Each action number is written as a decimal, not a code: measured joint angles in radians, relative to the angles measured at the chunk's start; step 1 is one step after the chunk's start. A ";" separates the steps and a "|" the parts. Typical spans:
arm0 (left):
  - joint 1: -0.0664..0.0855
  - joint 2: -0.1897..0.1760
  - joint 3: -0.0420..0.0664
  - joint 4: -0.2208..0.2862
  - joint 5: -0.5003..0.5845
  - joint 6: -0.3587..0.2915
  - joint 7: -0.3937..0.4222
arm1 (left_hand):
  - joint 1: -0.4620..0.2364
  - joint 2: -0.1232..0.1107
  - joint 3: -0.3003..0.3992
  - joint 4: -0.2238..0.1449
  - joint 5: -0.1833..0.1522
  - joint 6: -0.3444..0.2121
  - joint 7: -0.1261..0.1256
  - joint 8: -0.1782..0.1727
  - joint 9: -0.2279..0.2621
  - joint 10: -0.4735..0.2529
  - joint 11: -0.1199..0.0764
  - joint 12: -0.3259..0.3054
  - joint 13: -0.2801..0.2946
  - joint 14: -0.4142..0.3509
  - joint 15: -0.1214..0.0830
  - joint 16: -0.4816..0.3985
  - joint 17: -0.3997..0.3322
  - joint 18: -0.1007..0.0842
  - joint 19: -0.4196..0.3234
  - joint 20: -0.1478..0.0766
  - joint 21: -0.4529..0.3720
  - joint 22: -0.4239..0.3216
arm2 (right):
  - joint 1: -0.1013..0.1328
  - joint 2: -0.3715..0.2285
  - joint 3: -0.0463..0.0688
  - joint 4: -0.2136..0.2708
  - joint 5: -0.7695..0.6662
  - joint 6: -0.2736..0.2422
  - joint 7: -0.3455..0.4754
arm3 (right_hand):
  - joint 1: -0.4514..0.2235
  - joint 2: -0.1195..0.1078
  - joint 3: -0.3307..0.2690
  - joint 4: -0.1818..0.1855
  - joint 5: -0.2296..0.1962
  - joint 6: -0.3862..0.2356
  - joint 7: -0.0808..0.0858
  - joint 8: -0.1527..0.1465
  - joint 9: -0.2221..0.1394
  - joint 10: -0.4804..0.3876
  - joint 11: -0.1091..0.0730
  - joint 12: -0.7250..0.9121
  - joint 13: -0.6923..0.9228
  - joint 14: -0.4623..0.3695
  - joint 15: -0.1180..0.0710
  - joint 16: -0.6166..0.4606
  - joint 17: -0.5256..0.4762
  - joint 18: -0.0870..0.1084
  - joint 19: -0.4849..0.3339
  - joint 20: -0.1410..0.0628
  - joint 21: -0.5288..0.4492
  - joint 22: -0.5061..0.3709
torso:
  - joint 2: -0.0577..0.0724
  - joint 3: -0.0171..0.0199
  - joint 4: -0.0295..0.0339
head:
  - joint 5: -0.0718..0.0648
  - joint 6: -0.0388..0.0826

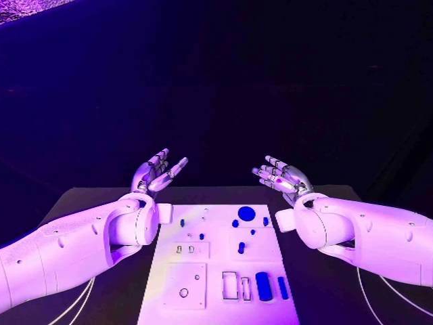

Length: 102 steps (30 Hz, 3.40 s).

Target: Assemble the parts on the task board

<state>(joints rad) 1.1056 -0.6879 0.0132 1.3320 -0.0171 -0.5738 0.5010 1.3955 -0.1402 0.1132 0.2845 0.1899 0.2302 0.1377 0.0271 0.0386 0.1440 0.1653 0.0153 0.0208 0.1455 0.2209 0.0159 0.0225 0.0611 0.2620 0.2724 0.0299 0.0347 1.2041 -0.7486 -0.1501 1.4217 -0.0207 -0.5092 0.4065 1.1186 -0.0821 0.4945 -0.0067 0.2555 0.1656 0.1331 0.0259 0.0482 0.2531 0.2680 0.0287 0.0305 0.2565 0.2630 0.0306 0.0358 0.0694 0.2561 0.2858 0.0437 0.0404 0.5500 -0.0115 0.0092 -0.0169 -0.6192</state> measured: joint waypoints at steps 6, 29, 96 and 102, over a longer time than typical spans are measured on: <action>0.001 0.002 0.000 -0.005 -0.007 0.038 0.000 | 0.062 -0.003 -0.033 0.012 0.004 0.029 0.003 0.008 0.004 0.028 0.026 0.006 0.004 0.019 0.013 0.008 0.005 0.015 0.003 0.014 0.004 0.002 | 0.030 0.007 -0.029 -0.031 -0.019 0.115 -0.039 | 0.080 -0.013 0.026 -0.047 -0.027 0.087 0.006 0.028 0.022 0.107 -0.001 0.015 0.009 0.111 -0.006 0.028 0.017 0.016 0.085 0.002 0.034 0.016 | 0.000 0.0000 0.0000 | 0.000 0.000; 0.049 -0.160 0.000 0.173 -0.045 0.164 0.008 | 0.131 0.059 0.006 -0.002 -0.001 0.603 0.074 0.162 0.094 0.768 0.043 0.073 0.046 0.738 -0.049 0.193 0.146 0.101 0.521 0.014 0.178 0.059 | 0.120 0.019 -0.033 -0.139 -0.852 0.147 -0.147 | 0.187 -0.054 0.042 -0.138 -0.076 0.705 0.084 0.185 0.129 0.800 -0.096 0.051 0.032 0.829 -0.146 0.201 0.110 0.093 0.630 -0.064 0.292 0.118 | 0.081 -0.0163 0.0314 | -0.025 -0.005; 0.069 -0.219 0.003 0.299 -0.045 0.202 -0.001 | 0.142 0.047 0.017 -0.002 -0.001 0.617 0.078 0.168 0.095 0.800 0.035 0.065 0.047 0.728 -0.047 0.173 0.167 0.110 0.549 0.006 0.190 0.058 | 0.097 0.051 -0.033 -0.078 -1.485 0.308 -0.475 | 0.186 -0.143 0.017 0.014 -0.071 0.868 0.020 0.145 0.196 0.921 -0.175 0.044 0.061 1.209 -0.254 1.323 1.117 0.046 1.059 -0.173 1.190 1.007 | 0.164 -0.0244 0.0717 | -0.060 -0.017; 0.069 -0.219 0.003 0.299 -0.045 0.204 -0.003 | 0.142 0.047 0.017 -0.002 -0.001 0.617 0.078 0.168 0.095 0.800 0.035 0.065 0.047 0.728 -0.047 0.173 0.167 0.109 0.549 0.006 0.190 0.058 | 0.092 0.060 -0.034 -0.091 -1.485 0.311 -0.475 | 0.186 -0.143 0.025 0.014 -0.071 0.873 0.021 0.148 0.200 0.930 -0.177 0.048 0.062 1.209 -0.254 1.327 1.118 0.046 1.059 -0.173 1.193 1.013 | 0.164 -0.0248 0.0729 | -0.061 -0.020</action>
<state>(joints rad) 1.1747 -0.9074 0.0164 1.6313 -0.0617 -0.3701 0.4978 1.5380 -0.0929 0.1301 0.2827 0.1892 0.8475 0.2159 0.1955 0.1340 0.9438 0.2002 0.0805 0.0674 0.8735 0.1736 0.1893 0.1898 0.1705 0.8113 0.2786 0.2196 0.0923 1.2959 -0.6883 -0.1839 1.3306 -1.5052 -0.1979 -0.0684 1.3043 -0.2250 0.5192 0.0070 0.1841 1.0390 0.1544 0.1739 0.2482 1.1829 0.0909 0.0764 0.0926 1.4650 0.0089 1.3579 1.1541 0.1157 1.3147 0.1128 1.2372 1.0538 0.7142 -0.0363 0.0821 -0.0776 -0.6389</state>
